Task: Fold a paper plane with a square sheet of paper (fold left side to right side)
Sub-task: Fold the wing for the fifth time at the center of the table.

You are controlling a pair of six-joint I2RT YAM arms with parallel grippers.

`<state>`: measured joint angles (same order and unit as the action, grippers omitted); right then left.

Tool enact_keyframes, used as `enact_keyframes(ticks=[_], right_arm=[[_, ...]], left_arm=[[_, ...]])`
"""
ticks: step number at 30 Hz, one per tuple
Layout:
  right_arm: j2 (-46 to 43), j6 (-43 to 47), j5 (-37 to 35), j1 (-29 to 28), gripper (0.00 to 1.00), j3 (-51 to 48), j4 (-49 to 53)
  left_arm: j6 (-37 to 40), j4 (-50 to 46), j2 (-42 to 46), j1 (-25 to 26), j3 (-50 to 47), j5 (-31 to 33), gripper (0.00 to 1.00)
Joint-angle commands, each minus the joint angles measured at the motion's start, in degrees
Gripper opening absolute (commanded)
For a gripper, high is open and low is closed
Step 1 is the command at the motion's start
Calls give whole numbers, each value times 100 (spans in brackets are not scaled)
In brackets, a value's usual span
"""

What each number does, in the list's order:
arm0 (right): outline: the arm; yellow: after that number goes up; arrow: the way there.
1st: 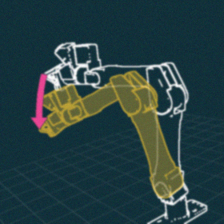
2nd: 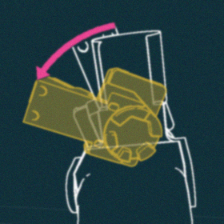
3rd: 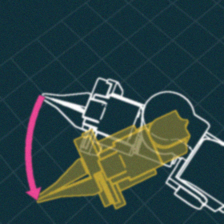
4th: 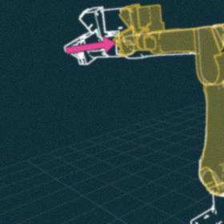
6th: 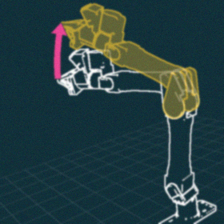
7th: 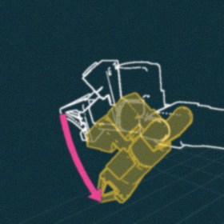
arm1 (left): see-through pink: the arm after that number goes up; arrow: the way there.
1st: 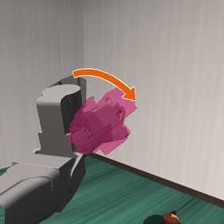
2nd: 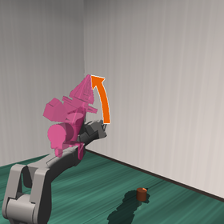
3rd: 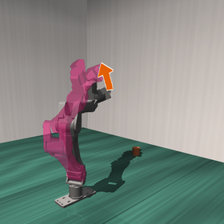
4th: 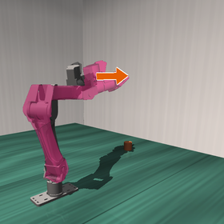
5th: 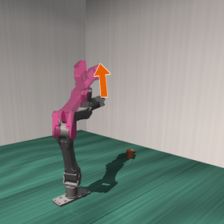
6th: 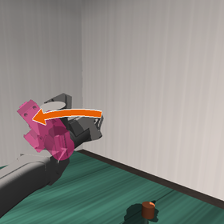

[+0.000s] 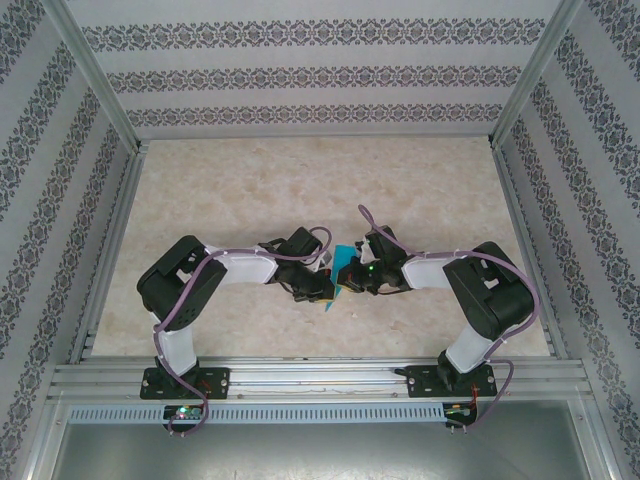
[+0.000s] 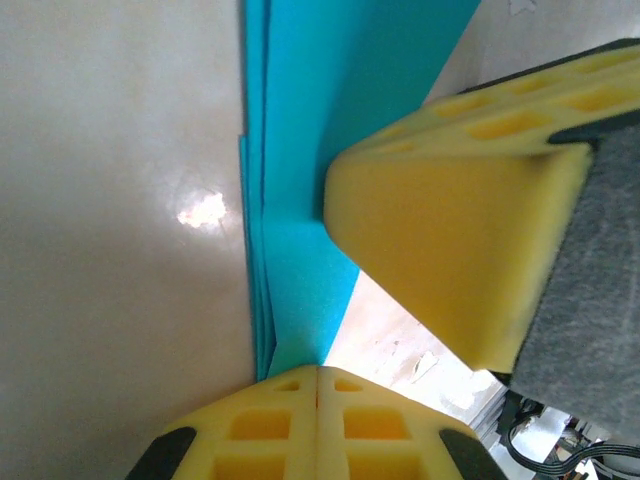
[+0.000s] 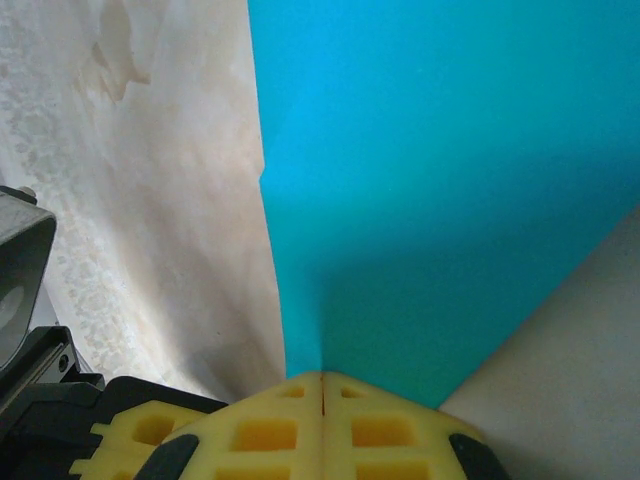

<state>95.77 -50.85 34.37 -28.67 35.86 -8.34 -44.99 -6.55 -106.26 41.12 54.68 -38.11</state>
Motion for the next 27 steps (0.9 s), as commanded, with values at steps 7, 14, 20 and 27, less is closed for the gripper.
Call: enact_keyframes(ticks=[7,14,20,27], right_arm=[[-494,121,-32,205,0,378,705],[-230,360,77,536,0,638,654],[152,486,-106,640,0,688,732],[599,524,-135,757,0,502,740]], left_arm=[[175,-141,-128,-61,-443,339,0],[140,-18,-120,-61,-547,330,0],[94,11,4,-60,-409,248,0],[156,-309,234,-60,259,22,0]])
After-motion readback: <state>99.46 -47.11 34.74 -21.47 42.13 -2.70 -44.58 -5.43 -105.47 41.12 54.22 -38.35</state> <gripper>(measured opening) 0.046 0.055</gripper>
